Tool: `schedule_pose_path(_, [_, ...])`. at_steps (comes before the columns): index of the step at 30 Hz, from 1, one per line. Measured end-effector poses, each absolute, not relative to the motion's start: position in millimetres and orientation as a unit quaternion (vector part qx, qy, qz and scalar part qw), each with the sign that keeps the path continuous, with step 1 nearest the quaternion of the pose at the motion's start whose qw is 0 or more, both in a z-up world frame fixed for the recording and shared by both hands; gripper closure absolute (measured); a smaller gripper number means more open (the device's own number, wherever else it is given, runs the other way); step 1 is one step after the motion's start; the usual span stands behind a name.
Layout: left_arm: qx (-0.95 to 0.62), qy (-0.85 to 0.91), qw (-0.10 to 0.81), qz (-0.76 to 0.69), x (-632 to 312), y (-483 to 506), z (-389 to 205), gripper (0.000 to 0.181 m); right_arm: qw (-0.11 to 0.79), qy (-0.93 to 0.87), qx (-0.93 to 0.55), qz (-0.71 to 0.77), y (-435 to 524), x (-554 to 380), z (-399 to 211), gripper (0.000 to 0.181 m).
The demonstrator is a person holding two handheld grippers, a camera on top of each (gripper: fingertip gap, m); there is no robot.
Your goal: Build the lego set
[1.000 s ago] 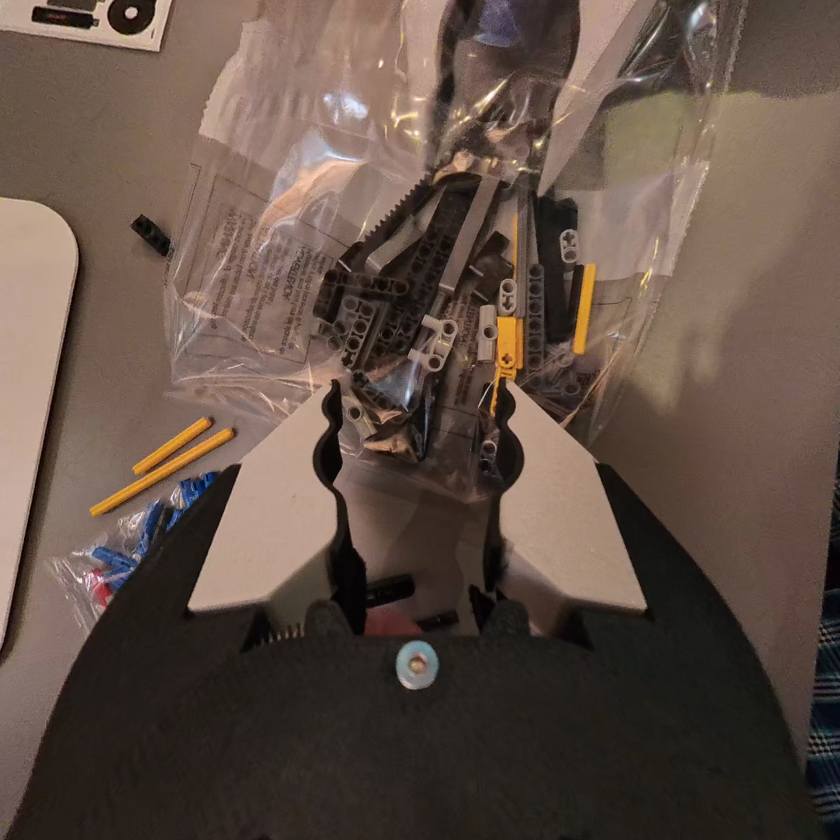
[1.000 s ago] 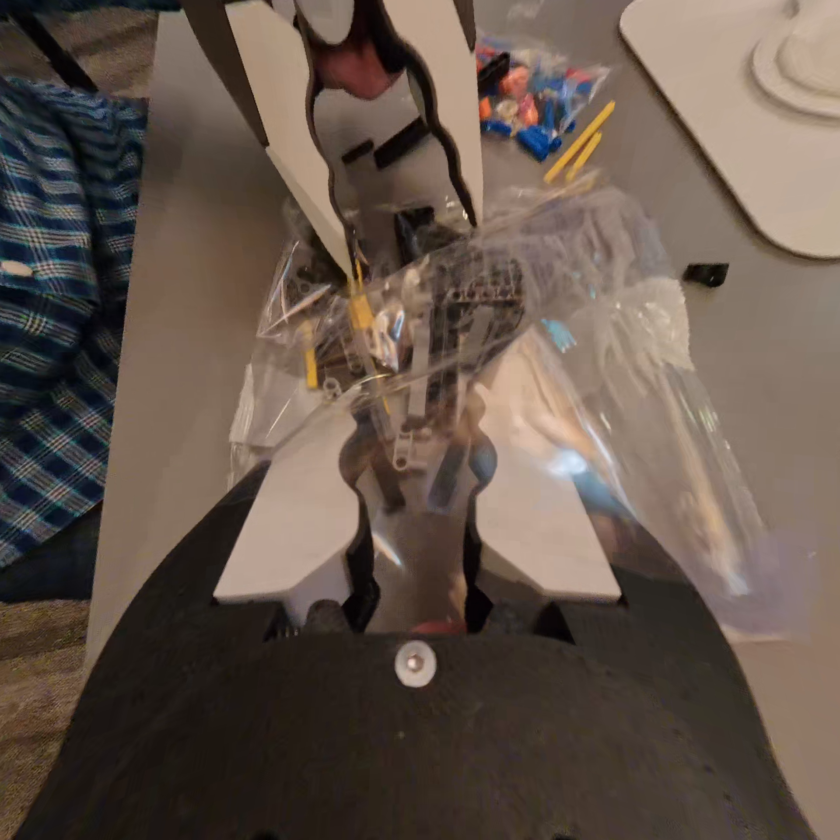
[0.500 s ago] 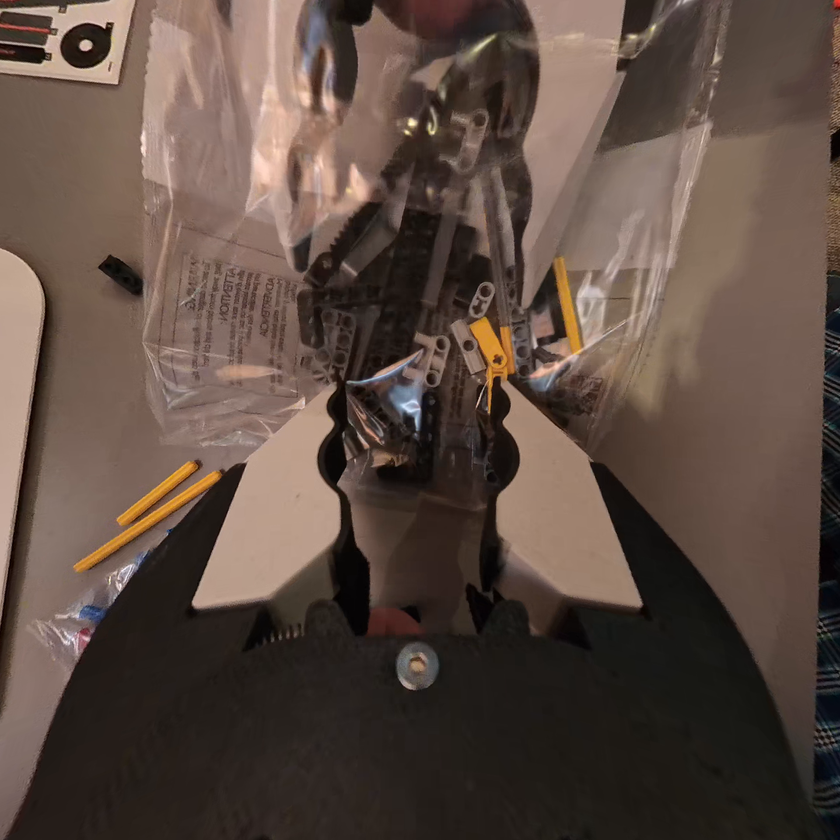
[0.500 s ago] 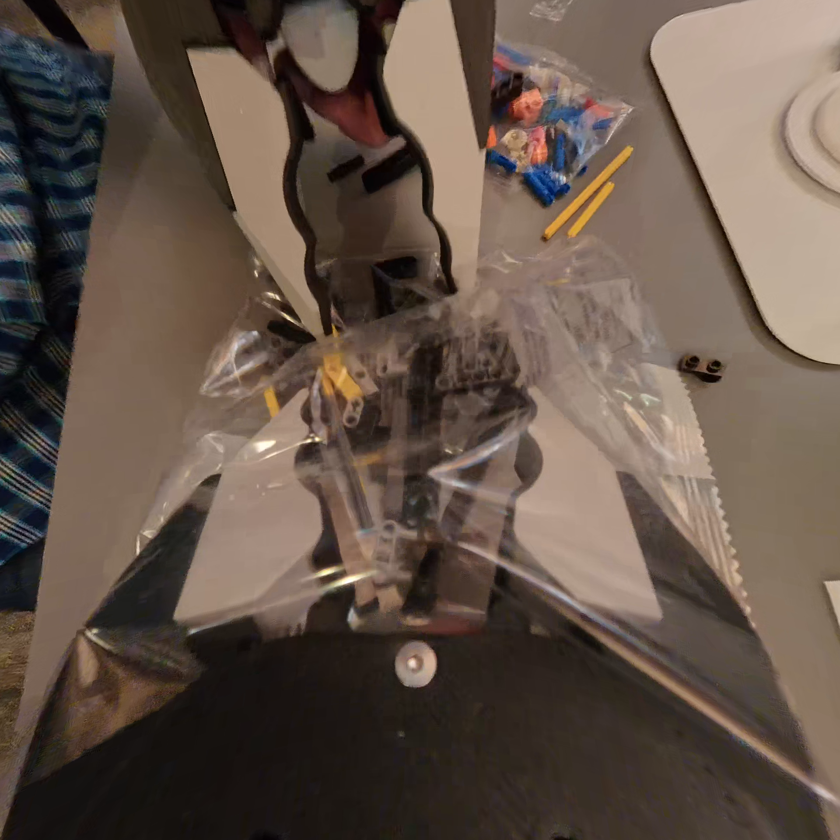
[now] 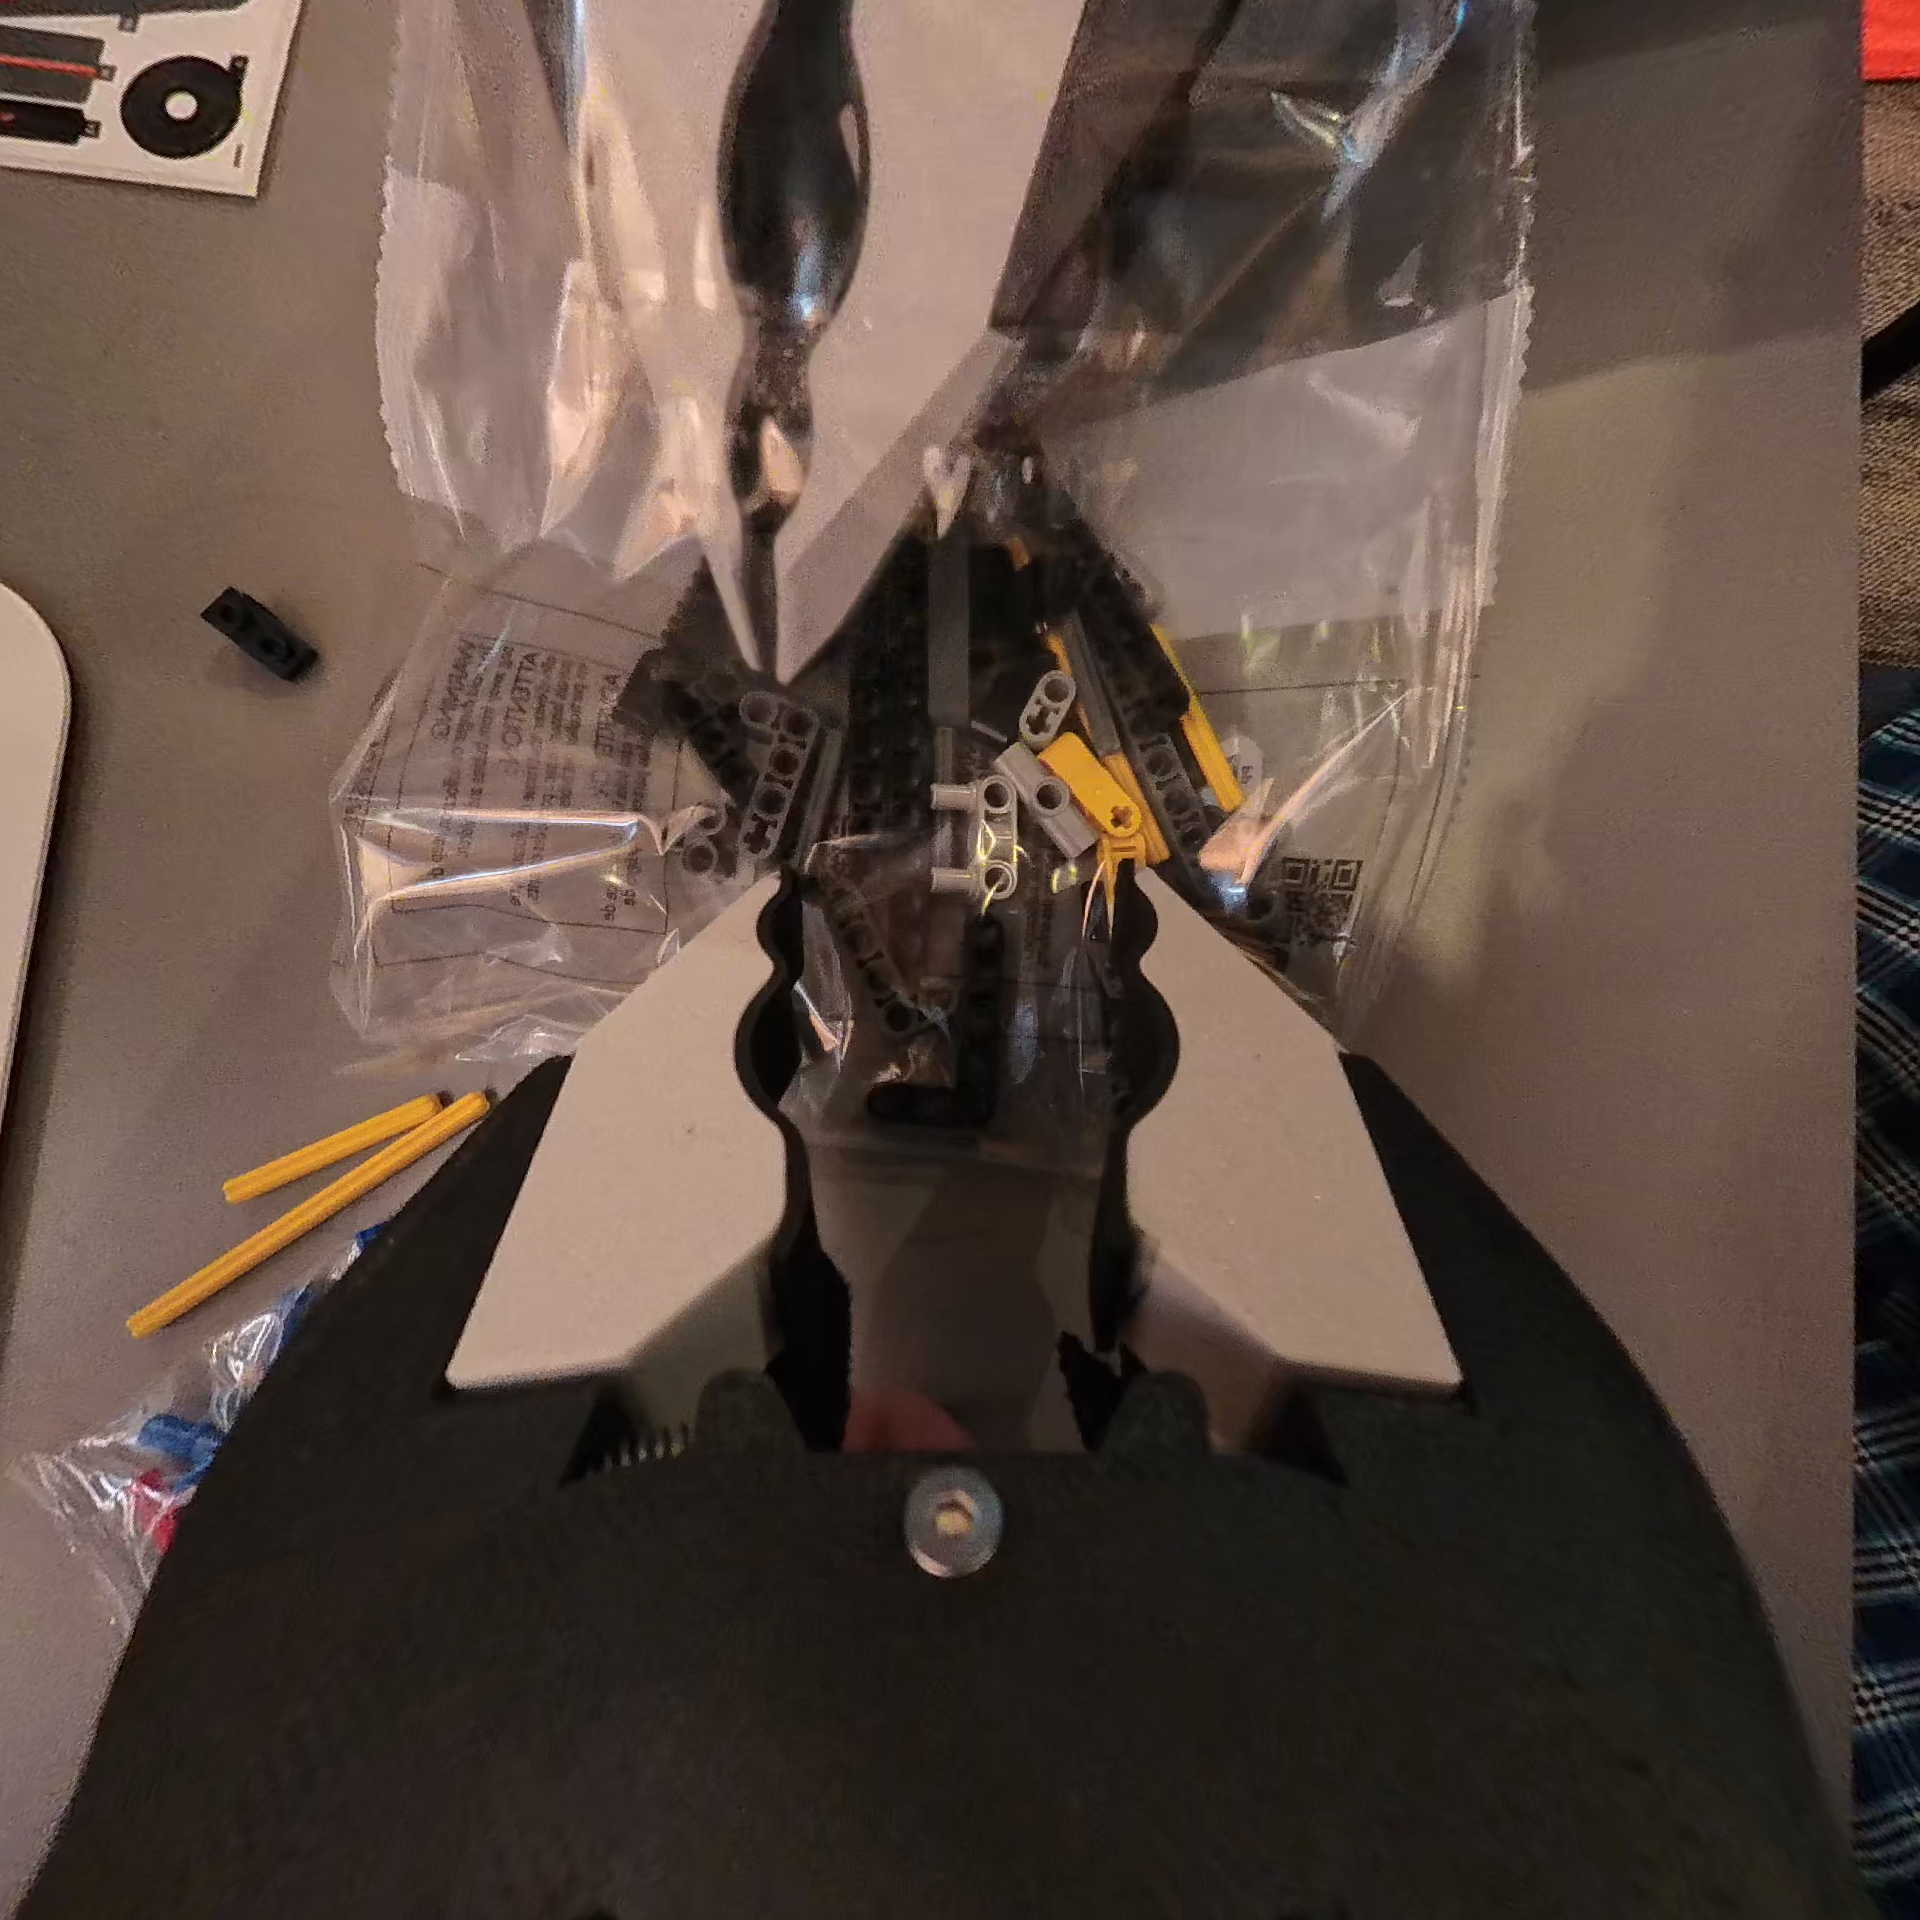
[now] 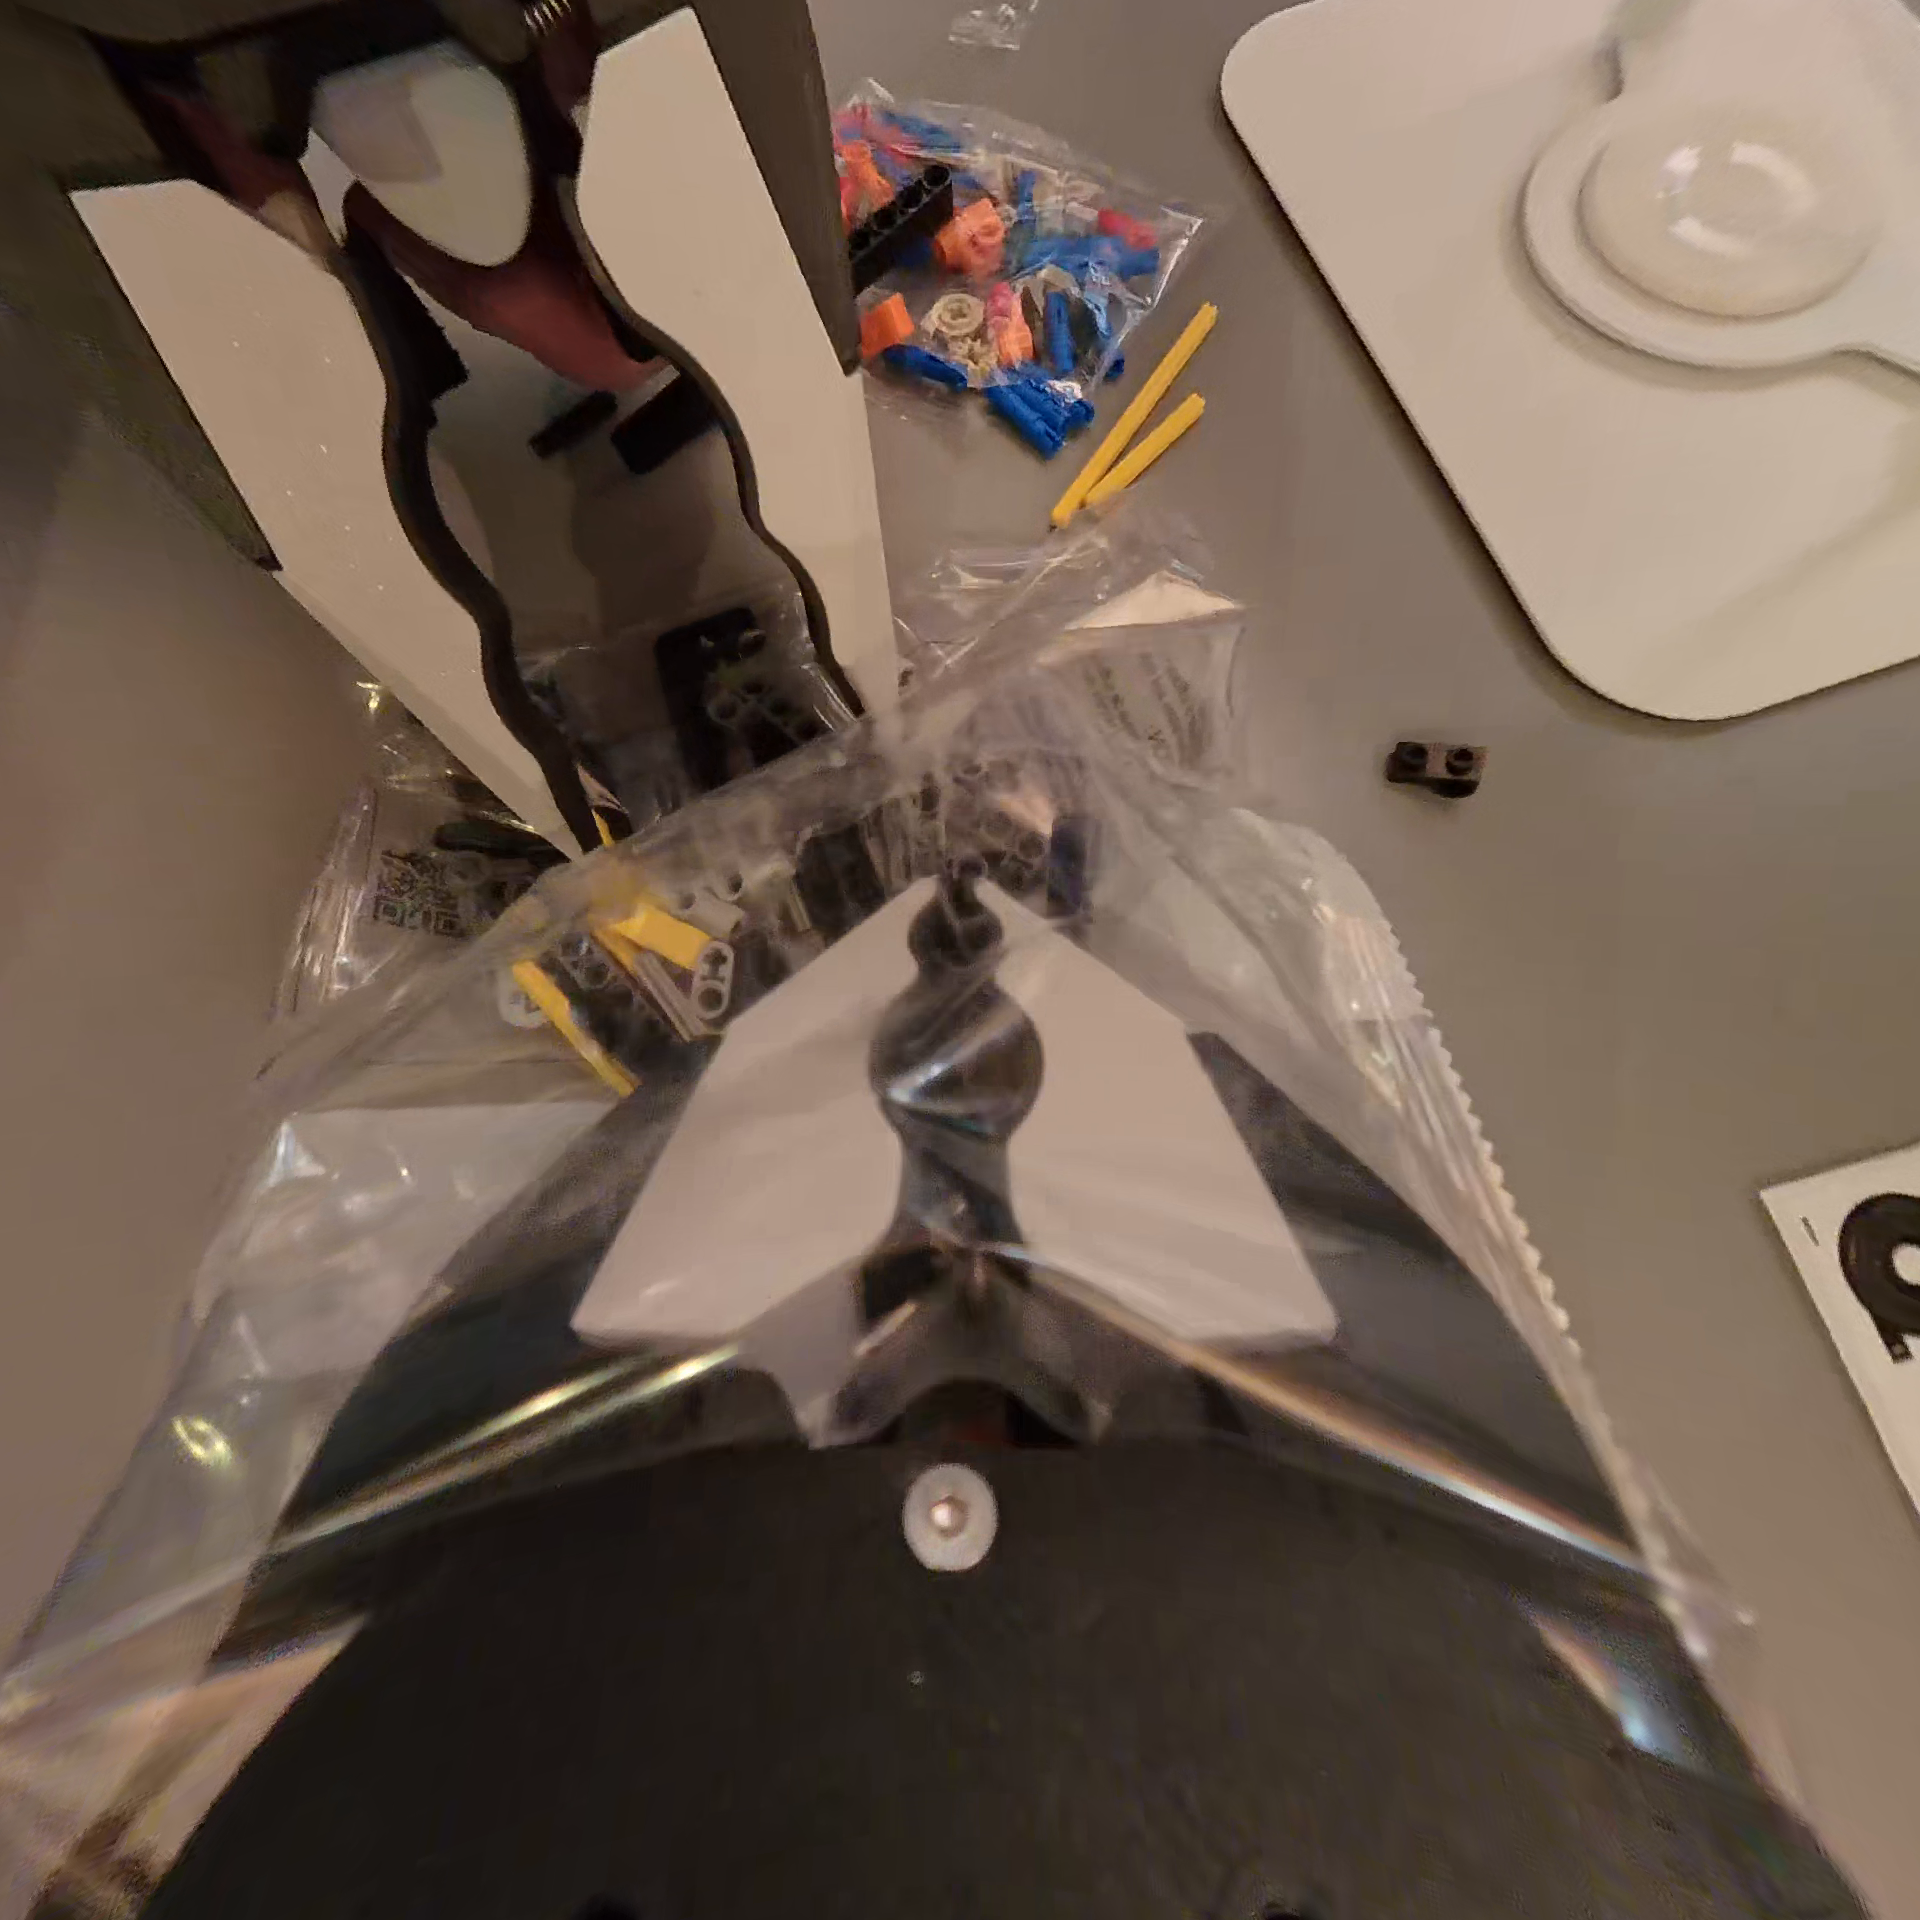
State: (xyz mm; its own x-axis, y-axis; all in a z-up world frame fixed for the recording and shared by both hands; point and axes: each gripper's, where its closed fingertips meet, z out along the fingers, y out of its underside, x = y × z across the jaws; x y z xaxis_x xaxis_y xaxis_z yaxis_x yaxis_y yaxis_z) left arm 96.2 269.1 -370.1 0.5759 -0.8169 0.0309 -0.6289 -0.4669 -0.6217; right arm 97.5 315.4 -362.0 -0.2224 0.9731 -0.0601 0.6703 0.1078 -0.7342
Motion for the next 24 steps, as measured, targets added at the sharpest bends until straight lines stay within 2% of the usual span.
schedule_pose_path(2, [-0.841,0.429,0.286,-0.164,96.0,269.0,-370.1,0.125,0.228,-0.702,-0.590,0.327,319.5,100.8,-362.9,0.181])
schedule_pose_path(6, [-0.842,0.429,0.285,-0.162,96.3,268.5,-370.0,0.124,0.224,-0.707,-0.588,0.322,315.3,101.5,-365.2,0.161])
schedule_pose_path(13, [-0.843,0.428,0.283,-0.164,96.0,268.4,-370.1,0.124,0.224,-0.696,-0.606,0.314,322.0,98.4,-367.1,0.161])
schedule_pose_path(15, [-0.844,0.426,0.282,-0.166,95.6,268.4,-370.3,0.124,0.213,-0.674,-0.624,0.333,327.1,98.9,-365.9,0.169])
schedule_pose_path(20, [-0.844,0.424,0.282,-0.171,95.5,268.3,-370.5,0.124,0.214,-0.685,-0.618,0.322,323.8,96.9,-367.7,0.163])
schedule_pose_path(24, [-0.845,0.422,0.282,-0.171,95.5,268.2,-370.5,0.124,0.222,-0.701,-0.616,0.283,324.6,95.7,-369.3,0.175])
